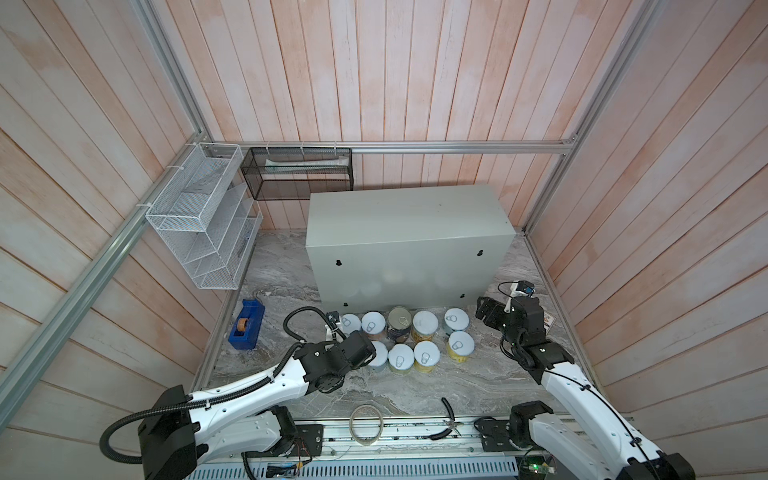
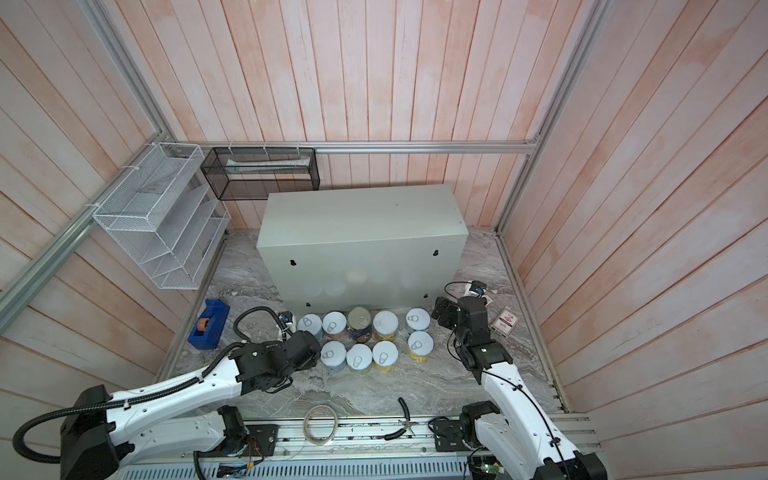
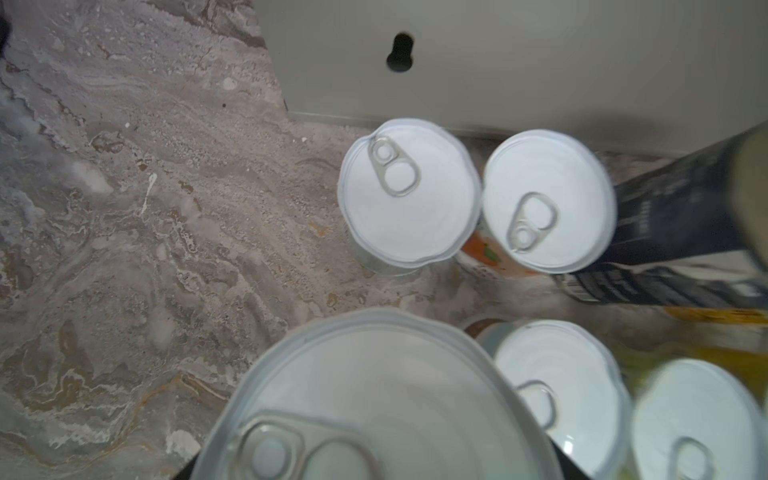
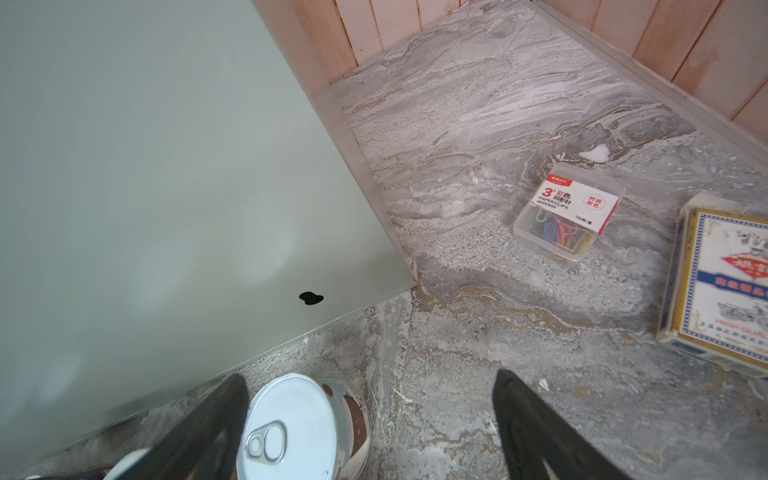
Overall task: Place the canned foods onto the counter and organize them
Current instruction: 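Lift the pink-labelled can with the left gripper over the cabinet top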
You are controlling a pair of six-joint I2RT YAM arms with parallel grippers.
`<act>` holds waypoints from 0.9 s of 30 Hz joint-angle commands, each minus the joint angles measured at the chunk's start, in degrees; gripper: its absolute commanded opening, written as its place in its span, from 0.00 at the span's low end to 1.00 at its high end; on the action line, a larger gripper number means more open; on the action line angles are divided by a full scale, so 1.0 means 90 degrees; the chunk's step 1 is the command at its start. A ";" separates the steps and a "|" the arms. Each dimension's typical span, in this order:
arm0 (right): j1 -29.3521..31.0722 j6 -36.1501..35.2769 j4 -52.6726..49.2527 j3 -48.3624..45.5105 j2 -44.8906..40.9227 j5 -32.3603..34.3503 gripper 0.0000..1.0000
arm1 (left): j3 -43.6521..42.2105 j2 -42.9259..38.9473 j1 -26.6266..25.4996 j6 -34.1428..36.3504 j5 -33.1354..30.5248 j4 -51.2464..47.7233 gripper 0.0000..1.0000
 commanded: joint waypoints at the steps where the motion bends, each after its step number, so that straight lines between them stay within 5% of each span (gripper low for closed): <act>1: 0.0024 -0.0100 -0.0236 0.0280 -0.0049 -0.0046 0.91 | 0.0869 -0.0202 -0.0029 0.0243 0.0233 -0.0996 0.00; 21: 0.0014 -0.0286 -0.0346 0.1029 0.0045 -0.0182 0.91 | 0.6105 0.1272 0.0136 0.2131 0.0000 -0.3603 0.00; 27: -0.0011 -0.0306 -0.0135 0.1411 0.0218 -0.0185 0.91 | 0.7979 0.2054 0.0676 0.2935 -0.0045 -0.3853 0.00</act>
